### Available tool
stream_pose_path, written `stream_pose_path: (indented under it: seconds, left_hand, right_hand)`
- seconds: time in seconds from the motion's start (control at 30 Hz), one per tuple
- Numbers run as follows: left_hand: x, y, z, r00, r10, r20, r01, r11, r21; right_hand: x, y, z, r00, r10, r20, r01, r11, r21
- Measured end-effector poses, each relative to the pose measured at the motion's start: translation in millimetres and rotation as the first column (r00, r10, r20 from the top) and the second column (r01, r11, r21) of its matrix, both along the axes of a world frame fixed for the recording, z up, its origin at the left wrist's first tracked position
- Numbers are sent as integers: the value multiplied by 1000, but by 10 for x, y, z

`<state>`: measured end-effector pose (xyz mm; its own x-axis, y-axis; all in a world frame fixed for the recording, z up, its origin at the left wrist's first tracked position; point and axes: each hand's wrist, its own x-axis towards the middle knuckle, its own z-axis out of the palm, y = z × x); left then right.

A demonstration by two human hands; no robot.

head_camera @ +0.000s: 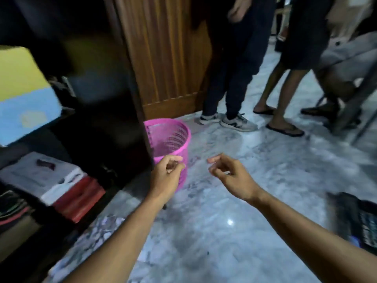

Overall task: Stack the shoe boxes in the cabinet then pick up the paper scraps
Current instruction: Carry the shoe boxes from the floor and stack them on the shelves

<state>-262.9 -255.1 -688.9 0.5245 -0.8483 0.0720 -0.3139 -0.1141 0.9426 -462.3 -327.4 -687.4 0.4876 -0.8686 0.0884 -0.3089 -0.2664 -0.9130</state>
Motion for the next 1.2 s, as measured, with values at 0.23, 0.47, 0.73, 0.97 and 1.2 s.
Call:
stream_pose_path:
  seconds: [0.23, 0.47, 0.73, 0.97, 1.2]
  left_hand:
    - [-1870, -701, -821, 937, -333, -103, 348, 913, 212]
    - [-3542, -1008, -1650, 801, -523, -292, 599, 700, 389]
    - [-4689, -1201, -2575, 726, -541, -424, 678, 458, 576]
    - [-4750, -1149, -3004, 778, -478, -408, 626, 642, 442]
    - [-4141, -1104, -2996, 837, -228, -497, 440, 821, 364]
  right_hand:
    - [-2134, -151, -1046, 867, -497, -32, 491, 841, 230]
    - [-3753, -73, -1840, 434, -875, -213, 899, 406, 162]
    - [-4555, -21, -2507, 355, -843, -404, 917, 229, 328]
    - [-4293, -85, -2751, 333, -861, -386, 916, 197, 349]
    - [-3806, -17, -2706, 381, -877, -292, 908, 296, 296]
